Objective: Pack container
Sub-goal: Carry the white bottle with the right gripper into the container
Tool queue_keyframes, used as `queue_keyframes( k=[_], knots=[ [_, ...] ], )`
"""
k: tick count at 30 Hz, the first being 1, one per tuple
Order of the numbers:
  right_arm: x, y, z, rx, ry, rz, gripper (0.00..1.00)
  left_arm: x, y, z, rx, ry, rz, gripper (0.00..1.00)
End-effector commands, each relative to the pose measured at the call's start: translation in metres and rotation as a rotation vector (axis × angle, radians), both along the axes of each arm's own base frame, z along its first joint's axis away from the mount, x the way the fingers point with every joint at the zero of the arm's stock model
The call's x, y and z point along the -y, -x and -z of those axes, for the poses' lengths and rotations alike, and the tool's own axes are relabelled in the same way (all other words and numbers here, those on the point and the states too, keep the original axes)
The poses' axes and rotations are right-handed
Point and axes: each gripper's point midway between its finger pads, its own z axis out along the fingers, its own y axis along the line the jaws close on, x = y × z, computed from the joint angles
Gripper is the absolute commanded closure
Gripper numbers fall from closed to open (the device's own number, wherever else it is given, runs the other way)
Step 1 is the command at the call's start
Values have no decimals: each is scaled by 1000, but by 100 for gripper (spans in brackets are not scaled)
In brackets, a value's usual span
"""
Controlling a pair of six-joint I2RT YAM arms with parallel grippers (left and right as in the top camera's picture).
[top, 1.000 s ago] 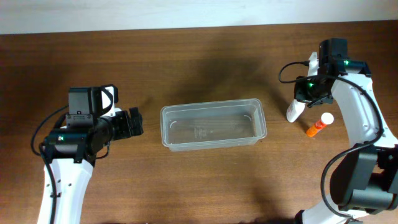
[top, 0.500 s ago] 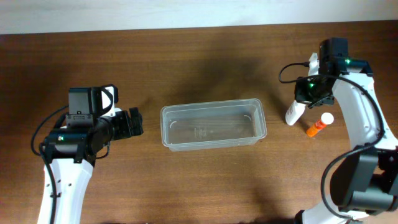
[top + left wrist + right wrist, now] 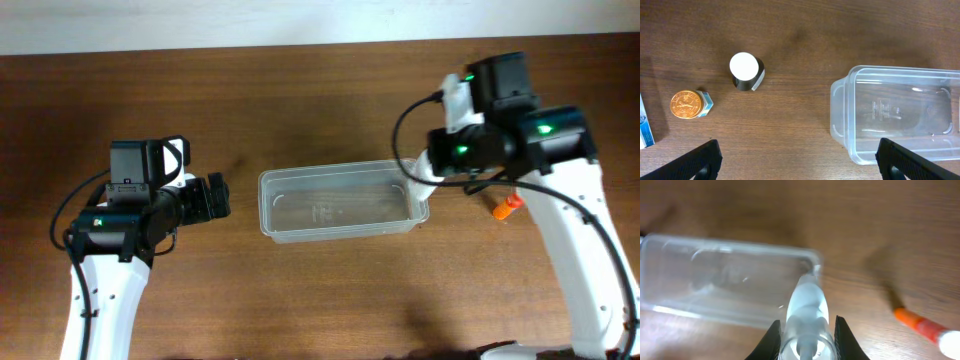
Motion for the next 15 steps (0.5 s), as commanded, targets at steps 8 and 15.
queue_keyframes(
  k=[8,15],
  knots=[
    [-37,-9,67,-164,31,-80,96,-1,-4,-8,21,-4,-10,1],
    [-31,-35,108,-208,88,-28,96,-1,-3,-7,16,-4,-10,1]
  ],
)
